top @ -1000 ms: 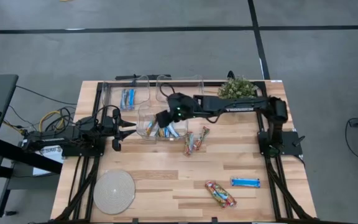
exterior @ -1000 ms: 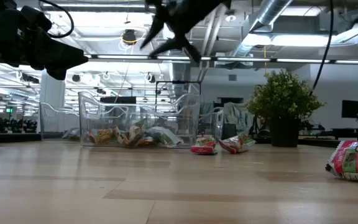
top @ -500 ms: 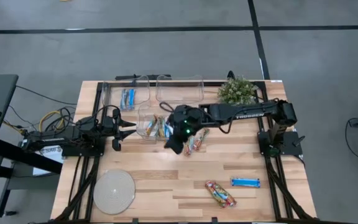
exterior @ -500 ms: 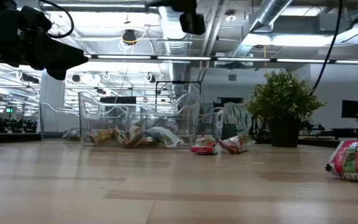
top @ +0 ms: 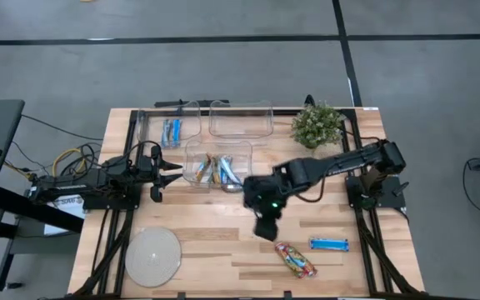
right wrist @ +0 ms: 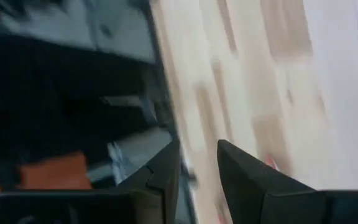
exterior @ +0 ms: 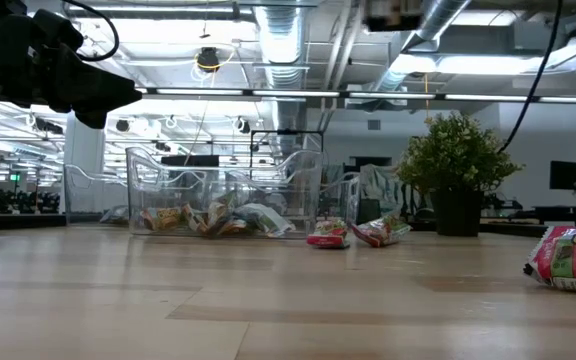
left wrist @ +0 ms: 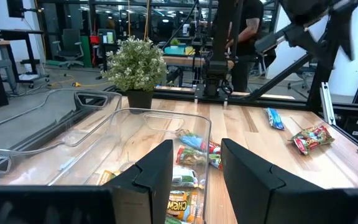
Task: Pick and place Granola Bars by type
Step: Put the blue granola bar into the top left transparent bin
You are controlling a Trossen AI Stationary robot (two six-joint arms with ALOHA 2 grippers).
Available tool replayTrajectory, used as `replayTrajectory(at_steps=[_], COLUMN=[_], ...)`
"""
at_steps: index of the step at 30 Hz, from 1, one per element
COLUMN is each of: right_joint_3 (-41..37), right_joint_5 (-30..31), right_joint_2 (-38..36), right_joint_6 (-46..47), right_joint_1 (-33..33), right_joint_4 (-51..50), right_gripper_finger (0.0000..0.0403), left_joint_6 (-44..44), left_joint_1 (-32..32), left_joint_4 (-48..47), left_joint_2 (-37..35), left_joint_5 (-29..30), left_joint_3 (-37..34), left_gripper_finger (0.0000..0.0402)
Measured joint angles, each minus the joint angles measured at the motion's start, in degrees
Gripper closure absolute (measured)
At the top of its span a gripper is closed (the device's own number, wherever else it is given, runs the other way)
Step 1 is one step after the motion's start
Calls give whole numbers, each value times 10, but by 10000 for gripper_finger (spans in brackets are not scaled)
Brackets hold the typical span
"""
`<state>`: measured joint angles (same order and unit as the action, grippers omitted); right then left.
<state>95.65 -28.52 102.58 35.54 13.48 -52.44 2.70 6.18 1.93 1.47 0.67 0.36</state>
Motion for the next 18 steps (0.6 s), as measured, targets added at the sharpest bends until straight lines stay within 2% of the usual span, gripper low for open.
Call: replayTrajectory(at_steps=[3,9,18], right_joint_3=[0,-6,-6], right_joint_5=[18,119,186], right_joint_2=[-11,-44,-55], right_joint_6=[-29,-57,-56], right_joint_1=[25,92,184], right_joint_4=[-85,-252,-363], right_gripper_finger=[303,303,303], left_joint_6=[0,0,0], left_joint_1=[0,0,0], left_joint_4=[0,0,0], left_joint_2=[0,0,1], left_joint_5=[0,-2,-1], left_joint_3=[0,0,0], left_gripper_finger=[274,274,274])
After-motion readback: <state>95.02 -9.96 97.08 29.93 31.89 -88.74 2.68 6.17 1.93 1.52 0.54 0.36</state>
